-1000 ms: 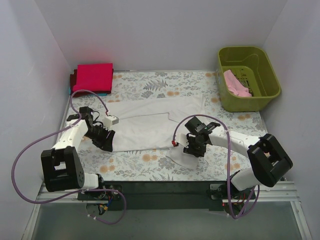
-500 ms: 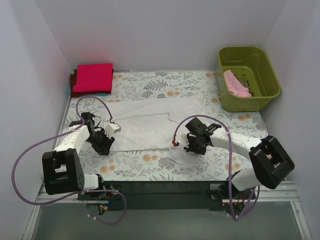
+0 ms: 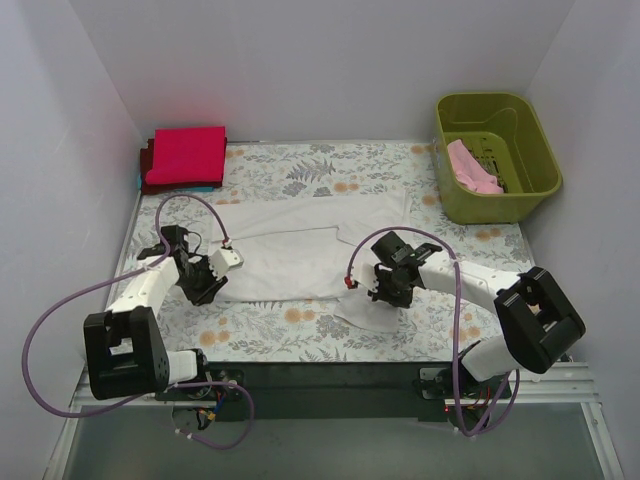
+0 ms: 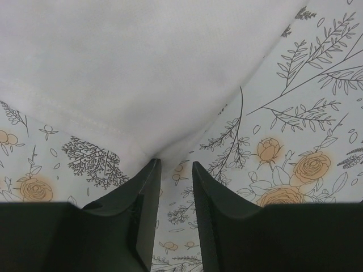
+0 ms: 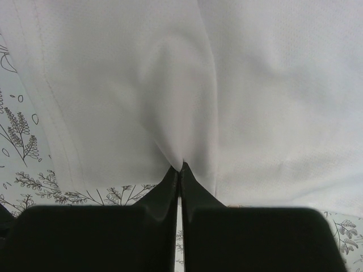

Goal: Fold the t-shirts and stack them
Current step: Fold the tshirt

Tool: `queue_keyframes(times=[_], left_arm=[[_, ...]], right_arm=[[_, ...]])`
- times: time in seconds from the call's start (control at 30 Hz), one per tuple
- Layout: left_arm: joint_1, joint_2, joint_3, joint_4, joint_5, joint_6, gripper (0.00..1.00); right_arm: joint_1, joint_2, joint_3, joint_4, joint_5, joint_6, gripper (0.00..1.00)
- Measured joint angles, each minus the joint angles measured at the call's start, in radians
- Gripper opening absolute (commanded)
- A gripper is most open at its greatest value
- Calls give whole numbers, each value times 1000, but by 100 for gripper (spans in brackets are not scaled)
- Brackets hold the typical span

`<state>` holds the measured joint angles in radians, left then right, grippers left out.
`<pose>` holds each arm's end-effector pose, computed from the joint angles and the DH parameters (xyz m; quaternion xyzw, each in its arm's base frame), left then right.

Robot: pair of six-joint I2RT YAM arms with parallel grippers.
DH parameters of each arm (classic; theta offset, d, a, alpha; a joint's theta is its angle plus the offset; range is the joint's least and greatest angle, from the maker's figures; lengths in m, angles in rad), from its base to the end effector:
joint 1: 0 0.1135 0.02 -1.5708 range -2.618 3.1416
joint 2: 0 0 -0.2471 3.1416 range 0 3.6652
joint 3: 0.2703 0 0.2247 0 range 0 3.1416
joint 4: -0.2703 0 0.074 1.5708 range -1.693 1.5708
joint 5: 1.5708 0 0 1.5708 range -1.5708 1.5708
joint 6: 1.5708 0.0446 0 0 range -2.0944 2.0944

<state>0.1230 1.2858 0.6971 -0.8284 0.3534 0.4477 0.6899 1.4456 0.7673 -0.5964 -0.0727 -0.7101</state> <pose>0.1822 0.0070 0.1658 0.1720 0.9664 -0.1469 0.1219 0.1753 0.1489 0.1562 -0.6408 0.7525 0.0345 0.1478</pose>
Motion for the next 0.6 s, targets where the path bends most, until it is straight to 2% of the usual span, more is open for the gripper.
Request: queue_keyframes(times=[0.23,0.33,0.47,0.6], left_arm=[[0,1,-56,11,-14,58,25],[0,-10,-66,23,-19,78,18],[0,-30,-84,47,-28,98,1],[0,-67,-105,47,-31,114,0]], right_arm=[[-26,10,11,-8,-12,0,1],[-34,10,11,-8,-13,0,1],[-37,9,11,-10,-16,-1,1],[-40,0,10,-35,-21,-1,1]])
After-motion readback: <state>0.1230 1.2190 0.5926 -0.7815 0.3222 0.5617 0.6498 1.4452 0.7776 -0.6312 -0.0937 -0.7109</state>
